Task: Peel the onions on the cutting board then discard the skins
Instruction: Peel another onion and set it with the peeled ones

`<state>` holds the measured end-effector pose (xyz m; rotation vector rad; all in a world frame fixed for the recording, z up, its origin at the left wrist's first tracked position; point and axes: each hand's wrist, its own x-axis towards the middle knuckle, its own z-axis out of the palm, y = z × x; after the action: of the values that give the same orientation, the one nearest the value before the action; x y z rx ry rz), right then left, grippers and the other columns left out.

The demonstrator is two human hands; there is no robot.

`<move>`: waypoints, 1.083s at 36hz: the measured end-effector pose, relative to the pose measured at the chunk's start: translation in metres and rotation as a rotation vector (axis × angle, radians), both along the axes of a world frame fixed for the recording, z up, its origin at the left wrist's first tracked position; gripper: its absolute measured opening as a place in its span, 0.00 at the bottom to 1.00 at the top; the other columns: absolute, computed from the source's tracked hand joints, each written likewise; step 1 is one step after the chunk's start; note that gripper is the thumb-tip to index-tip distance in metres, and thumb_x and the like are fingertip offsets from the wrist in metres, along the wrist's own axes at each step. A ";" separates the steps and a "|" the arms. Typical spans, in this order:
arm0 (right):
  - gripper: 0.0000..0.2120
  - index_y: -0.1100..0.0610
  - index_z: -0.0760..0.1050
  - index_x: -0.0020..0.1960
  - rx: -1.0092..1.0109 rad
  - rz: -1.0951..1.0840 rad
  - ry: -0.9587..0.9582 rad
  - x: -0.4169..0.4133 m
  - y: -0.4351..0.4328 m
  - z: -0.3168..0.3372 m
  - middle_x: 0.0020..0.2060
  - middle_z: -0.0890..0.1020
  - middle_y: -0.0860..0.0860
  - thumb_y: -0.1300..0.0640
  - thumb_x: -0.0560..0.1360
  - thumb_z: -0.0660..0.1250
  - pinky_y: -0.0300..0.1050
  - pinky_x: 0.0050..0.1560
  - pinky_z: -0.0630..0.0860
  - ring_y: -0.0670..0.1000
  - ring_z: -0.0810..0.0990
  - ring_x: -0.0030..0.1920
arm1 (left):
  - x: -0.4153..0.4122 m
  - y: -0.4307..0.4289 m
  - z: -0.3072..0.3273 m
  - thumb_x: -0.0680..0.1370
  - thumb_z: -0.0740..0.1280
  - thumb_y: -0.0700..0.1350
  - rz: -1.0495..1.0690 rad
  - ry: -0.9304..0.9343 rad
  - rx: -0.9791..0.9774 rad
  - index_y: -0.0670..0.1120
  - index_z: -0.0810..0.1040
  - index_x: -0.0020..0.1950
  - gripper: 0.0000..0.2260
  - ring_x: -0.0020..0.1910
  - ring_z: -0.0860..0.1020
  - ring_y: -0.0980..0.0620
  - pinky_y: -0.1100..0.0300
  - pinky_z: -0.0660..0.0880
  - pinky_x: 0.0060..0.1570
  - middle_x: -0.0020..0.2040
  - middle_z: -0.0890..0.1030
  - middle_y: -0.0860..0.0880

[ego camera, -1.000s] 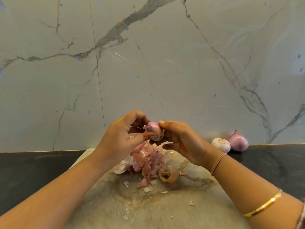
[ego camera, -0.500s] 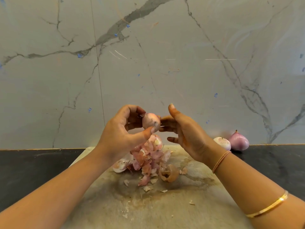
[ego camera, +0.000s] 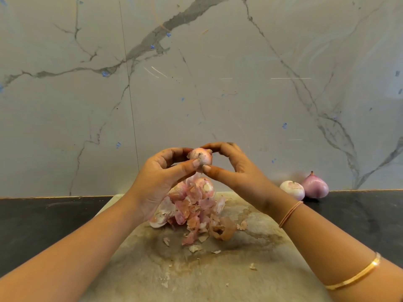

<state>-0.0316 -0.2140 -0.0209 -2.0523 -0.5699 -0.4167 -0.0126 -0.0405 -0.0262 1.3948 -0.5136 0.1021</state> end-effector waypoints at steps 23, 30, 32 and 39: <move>0.16 0.52 0.78 0.56 0.250 0.181 0.239 0.005 -0.005 -0.003 0.54 0.83 0.47 0.47 0.71 0.69 0.29 0.52 0.72 0.40 0.79 0.54 | 0.003 0.000 0.002 0.67 0.68 0.44 0.032 0.008 -0.073 0.42 0.79 0.44 0.09 0.37 0.81 0.52 0.63 0.81 0.41 0.37 0.83 0.48; 0.18 0.55 0.80 0.53 0.493 0.172 0.334 0.006 -0.003 -0.003 0.59 0.82 0.51 0.47 0.69 0.67 0.48 0.63 0.67 0.48 0.75 0.64 | -0.002 -0.005 0.001 0.77 0.63 0.37 0.087 -0.106 0.008 0.43 0.78 0.45 0.04 0.35 0.80 0.57 0.66 0.79 0.39 0.34 0.80 0.51; 0.17 0.56 0.80 0.54 0.604 0.185 0.398 0.006 -0.003 -0.003 0.60 0.81 0.53 0.48 0.68 0.69 0.51 0.62 0.66 0.50 0.75 0.64 | -0.003 -0.005 0.002 0.77 0.63 0.37 0.085 -0.138 0.033 0.43 0.78 0.45 0.05 0.35 0.80 0.57 0.65 0.79 0.39 0.35 0.79 0.50; 0.26 0.58 0.79 0.58 0.821 0.180 0.567 0.004 -0.006 0.002 0.58 0.82 0.55 0.45 0.66 0.64 0.52 0.60 0.68 0.53 0.76 0.62 | 0.000 -0.004 0.001 0.78 0.63 0.38 0.224 -0.259 0.090 0.48 0.77 0.45 0.06 0.38 0.78 0.60 0.66 0.78 0.40 0.38 0.78 0.53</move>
<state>-0.0272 -0.2197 -0.0190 -1.2239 -0.1738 0.0585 -0.0125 -0.0448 -0.0253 1.5331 -0.5791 0.4502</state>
